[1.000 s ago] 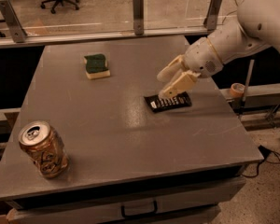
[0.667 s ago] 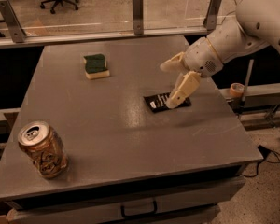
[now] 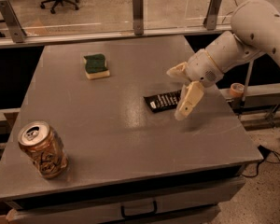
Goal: Move rxbar chocolate near sponge
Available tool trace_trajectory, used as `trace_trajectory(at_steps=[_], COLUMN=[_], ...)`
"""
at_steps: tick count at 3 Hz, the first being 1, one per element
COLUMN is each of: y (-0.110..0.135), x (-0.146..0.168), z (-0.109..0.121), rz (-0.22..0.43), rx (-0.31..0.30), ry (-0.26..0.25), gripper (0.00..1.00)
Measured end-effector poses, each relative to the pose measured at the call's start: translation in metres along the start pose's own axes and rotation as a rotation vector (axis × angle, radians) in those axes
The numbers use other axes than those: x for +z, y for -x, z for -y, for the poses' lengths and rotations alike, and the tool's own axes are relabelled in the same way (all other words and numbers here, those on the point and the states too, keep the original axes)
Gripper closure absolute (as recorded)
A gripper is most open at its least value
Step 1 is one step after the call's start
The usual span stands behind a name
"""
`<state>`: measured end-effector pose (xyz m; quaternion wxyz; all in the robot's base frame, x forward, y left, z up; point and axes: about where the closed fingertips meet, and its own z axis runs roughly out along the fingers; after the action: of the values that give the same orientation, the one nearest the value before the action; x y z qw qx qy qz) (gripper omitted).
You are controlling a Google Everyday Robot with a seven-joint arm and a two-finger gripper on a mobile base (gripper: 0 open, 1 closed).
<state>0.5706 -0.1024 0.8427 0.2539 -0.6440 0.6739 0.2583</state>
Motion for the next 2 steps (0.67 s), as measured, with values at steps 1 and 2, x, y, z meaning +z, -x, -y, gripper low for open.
trace_trajectory(at_steps=[1,2], y=[-0.0128,-0.0158], x=[0.0061,0.0061], z=[0.0015,0.0053], rz=[-0.03,-0.039], rx=[0.003,-0.007], ry=[-0.007,-0.02], gripper=[0.18,0.41])
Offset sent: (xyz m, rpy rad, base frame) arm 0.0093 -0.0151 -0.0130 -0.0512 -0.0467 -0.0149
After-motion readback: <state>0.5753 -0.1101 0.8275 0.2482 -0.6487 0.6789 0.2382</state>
